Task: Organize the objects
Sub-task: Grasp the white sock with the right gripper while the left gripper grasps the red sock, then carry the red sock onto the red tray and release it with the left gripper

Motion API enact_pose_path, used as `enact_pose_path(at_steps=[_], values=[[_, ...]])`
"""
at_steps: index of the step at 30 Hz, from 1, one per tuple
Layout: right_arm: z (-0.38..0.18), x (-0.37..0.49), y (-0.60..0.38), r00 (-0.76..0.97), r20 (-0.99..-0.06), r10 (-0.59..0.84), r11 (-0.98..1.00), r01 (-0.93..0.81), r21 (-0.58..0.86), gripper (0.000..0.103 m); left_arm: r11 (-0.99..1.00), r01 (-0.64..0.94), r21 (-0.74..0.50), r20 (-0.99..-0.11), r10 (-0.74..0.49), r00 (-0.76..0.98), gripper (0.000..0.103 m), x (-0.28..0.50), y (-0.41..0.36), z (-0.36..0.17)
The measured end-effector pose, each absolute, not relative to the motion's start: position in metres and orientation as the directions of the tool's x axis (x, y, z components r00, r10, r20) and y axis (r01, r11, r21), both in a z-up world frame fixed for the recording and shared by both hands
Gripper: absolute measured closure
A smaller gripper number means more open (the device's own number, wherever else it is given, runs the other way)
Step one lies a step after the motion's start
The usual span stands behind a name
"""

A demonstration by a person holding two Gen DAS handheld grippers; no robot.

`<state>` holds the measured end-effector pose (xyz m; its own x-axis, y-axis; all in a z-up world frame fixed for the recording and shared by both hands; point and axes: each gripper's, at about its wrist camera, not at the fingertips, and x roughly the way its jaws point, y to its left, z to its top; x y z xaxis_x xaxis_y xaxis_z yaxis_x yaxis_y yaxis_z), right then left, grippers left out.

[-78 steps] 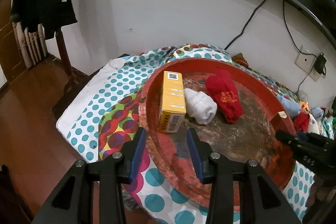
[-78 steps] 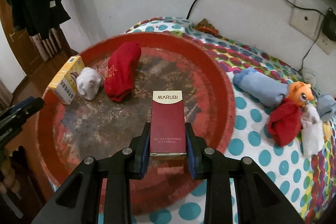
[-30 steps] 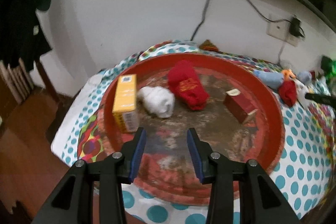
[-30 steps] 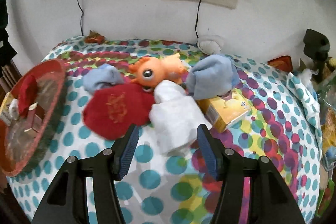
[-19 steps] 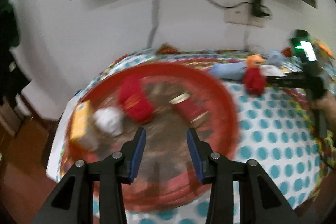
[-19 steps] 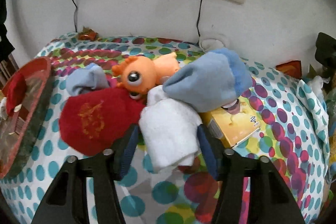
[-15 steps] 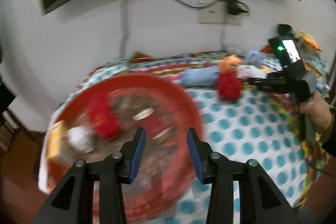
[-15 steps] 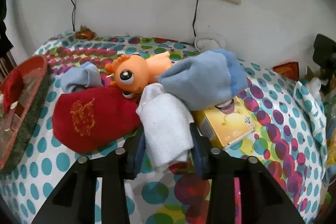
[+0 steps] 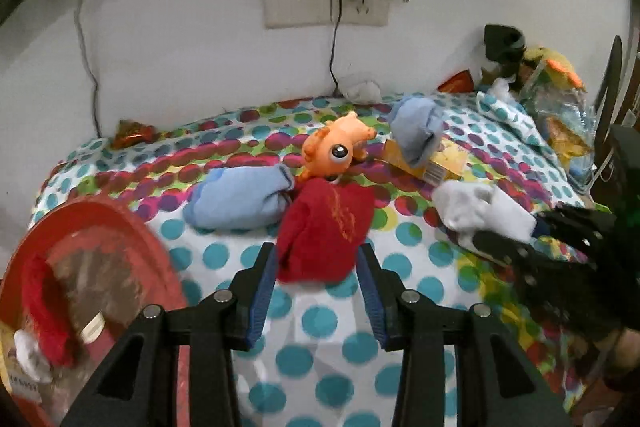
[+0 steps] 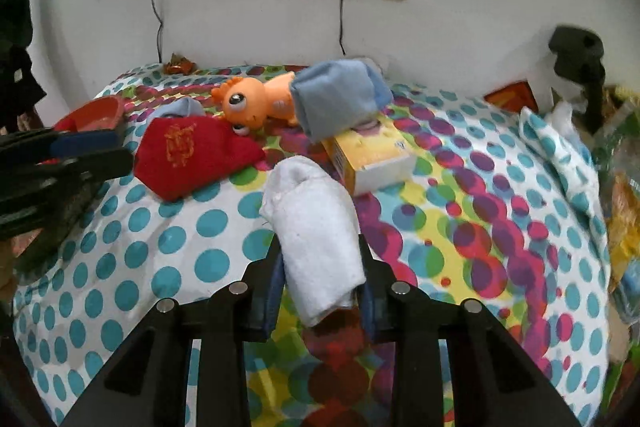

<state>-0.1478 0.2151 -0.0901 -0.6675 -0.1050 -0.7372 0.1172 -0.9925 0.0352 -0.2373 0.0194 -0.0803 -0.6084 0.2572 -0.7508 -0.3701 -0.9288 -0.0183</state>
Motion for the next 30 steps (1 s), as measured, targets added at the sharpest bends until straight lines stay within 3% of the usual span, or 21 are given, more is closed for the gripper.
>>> enact_pose_path(at_steps=[8, 11, 15, 16, 18, 20, 30], values=[[-0.094, -0.15, 0.212, -0.661, -0.743, -0.108, -0.992, 0.119, 0.039, 0.073, -0.936, -0.351, 0.02, -0.778, 0.206, -0.594, 0.061, -0.271, 0.038, -0.103], [-0.095, -0.15, 0.208, -0.66, -0.746, -0.09, -0.993, 0.121, 0.013, 0.072, -0.942, -0.335, 0.028, -0.775, 0.192, -0.603, 0.053, -0.276, 0.044, -0.108], [-0.095, -0.15, 0.208, -0.658, -0.747, -0.093, -0.992, 0.123, 0.015, 0.071, -0.949, -0.316, 0.021, -0.764, 0.189, -0.617, 0.054, -0.278, 0.044, -0.113], [-0.095, -0.15, 0.209, -0.657, -0.748, -0.098, -0.992, 0.123, 0.023, 0.07, -0.95, -0.313, 0.013, -0.767, 0.192, -0.612, 0.054, -0.278, 0.043, -0.113], [-0.095, -0.151, 0.21, -0.655, -0.748, -0.103, -0.992, 0.12, 0.031, 0.07, -0.953, -0.303, 0.006, -0.768, 0.19, -0.612, 0.068, -0.276, 0.041, -0.113], [-0.095, -0.151, 0.21, -0.655, -0.749, -0.1, -0.993, 0.118, 0.03, 0.07, -0.957, -0.289, -0.005, -0.77, 0.188, -0.61, 0.073, -0.275, 0.04, -0.111], [-0.096, -0.153, 0.208, -0.652, -0.752, -0.092, -0.994, 0.11, 0.026, 0.07, -0.954, -0.297, -0.035, -0.763, 0.217, -0.608, 0.075, -0.249, 0.038, -0.102]])
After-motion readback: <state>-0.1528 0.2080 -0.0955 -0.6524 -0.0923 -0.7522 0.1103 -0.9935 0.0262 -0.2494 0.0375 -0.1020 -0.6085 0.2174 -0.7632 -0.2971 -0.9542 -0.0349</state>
